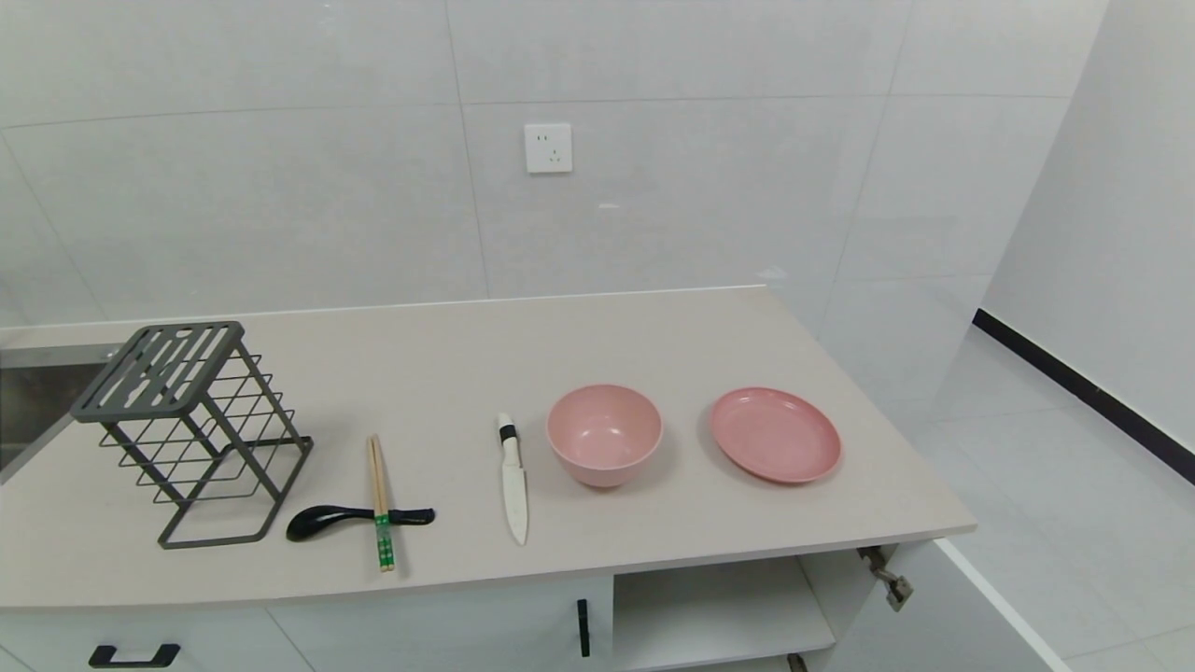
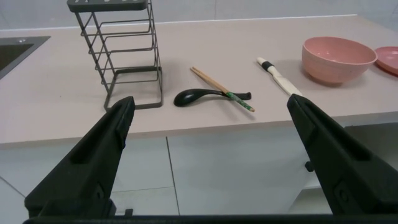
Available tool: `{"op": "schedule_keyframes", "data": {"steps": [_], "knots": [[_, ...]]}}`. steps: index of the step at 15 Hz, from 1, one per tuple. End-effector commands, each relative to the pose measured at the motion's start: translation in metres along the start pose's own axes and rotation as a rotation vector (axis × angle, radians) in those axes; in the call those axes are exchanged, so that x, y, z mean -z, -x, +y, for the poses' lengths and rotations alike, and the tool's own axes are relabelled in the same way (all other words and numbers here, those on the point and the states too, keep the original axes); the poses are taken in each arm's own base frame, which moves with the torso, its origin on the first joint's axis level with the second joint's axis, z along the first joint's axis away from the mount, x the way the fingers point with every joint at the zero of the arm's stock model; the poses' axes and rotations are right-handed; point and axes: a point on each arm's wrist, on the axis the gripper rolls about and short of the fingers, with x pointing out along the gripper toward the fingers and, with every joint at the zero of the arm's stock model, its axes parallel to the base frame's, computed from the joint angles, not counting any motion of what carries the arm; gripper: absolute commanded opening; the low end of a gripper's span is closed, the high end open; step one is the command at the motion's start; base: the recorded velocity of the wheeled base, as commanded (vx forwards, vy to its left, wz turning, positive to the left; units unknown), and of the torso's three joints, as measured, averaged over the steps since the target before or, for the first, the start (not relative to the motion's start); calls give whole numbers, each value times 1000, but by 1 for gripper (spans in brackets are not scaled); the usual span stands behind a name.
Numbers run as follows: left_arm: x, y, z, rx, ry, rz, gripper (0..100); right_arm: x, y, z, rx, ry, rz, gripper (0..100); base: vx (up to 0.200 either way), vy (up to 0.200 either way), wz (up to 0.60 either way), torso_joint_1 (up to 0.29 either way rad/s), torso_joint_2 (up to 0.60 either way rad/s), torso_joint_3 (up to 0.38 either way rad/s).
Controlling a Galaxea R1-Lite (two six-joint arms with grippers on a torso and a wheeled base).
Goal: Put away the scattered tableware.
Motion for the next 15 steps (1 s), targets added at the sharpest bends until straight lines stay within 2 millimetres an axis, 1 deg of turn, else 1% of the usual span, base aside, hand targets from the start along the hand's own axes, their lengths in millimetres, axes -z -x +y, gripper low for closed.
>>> {"op": "schedule_keyframes", "data": {"steps": [1, 3, 4, 5, 7, 9, 10, 11, 12, 13, 14, 15], "knots": [[0, 0, 0, -1, -1, 1, 100, 0, 0, 0, 1, 0, 2, 100, 0, 0, 0, 0, 0, 0], [0, 0, 0, 0, -3, 1, 100, 0, 0, 0, 2, 0, -3, 100, 0, 0, 0, 0, 0, 0], [0, 0, 0, 0, -3, 1, 100, -10, 0, 0, 3, -3, -104, 100, 0, 0, 0, 0, 0, 0], [0, 0, 0, 0, -3, 1, 100, -25, 3, 0, 4, -7, -243, 100, 0, 0, 0, 0, 0, 0], [0, 0, 0, 0, -3, 1, 100, -30, 5, 0, -3, -20, -277, 100, 0, 0, 0, 0, 0, 0], [0, 0, 0, -1, -3, 1, 100, -38, 8, 1, -56, -35, -298, 100, 0, 0, 0, 0, 0, 0], [0, 0, 0, -1, -1, 1, 100, -56, 12, 2, -134, -28, -260, 100, 0, 0, 0, 0, 0, 0], [0, 0, 0, -3, -1, 1, 100, -83, 9, 3, -193, -31, -171, 100, 0, 0, 0, 0, 0, 0], [0, 0, 0, -1, -1, 1, 100, -100, 2, 2, -250, -38, -90, 100, 0, 0, 0, 0, 0, 0], [0, 0, 0, -3, -1, 1, 100, -109, -12, 3, -306, -43, 8, 100, 0, 0, 0, 0, 0, 0], [0, 0, 0, -3, -1, 1, 100, -110, -24, 4, -331, -40, 70, 100, 0, 0, 0, 0, 0, 0], [0, 0, 0, -3, -1, 1, 100, -107, -45, 7, -360, -24, 184, 100, 0, 0, 0, 0, 0, 0]]}}
